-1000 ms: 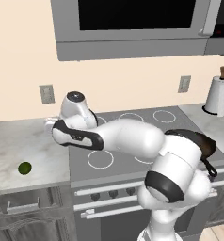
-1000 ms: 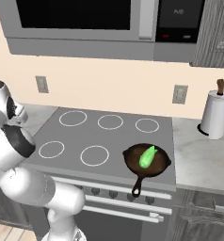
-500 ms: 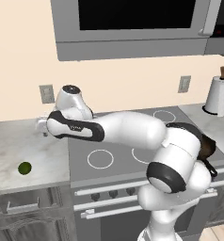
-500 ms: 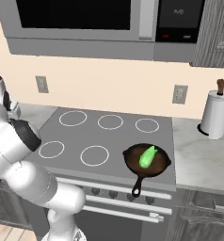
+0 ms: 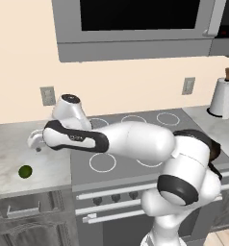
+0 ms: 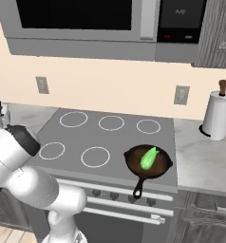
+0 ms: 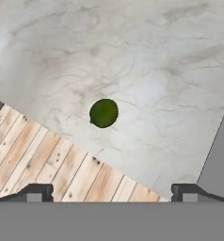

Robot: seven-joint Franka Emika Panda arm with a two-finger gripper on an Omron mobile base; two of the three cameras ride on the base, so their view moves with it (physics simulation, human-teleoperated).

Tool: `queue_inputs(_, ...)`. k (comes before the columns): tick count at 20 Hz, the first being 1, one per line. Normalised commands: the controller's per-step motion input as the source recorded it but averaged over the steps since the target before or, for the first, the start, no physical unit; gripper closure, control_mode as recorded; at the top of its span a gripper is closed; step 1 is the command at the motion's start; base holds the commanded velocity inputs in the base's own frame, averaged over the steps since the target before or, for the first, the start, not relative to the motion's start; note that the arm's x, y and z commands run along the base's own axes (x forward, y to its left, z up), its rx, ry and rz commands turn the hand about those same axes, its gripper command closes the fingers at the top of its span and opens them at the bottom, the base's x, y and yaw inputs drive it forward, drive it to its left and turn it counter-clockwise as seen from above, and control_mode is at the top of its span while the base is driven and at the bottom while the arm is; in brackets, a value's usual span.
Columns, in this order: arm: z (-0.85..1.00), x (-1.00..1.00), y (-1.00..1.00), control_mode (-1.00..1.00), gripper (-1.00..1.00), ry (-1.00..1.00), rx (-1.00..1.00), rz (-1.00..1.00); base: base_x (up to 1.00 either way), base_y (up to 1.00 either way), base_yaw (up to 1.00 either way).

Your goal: Put the corn and lime in the pan. Then turn on the front right burner and set the heat to medium.

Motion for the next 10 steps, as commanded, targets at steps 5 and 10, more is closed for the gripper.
queue_inputs(5, 0.00, -0.04, 0.36, -1.00, -1.00, -0.08, -0.08, 0.14, 0.00, 0.00, 0.00)
queue_inputs(10, -0.03, 0.00, 0.32, -1.00, -1.00, 0.00, -0.15, 0.07, 0.00, 0.00, 0.00)
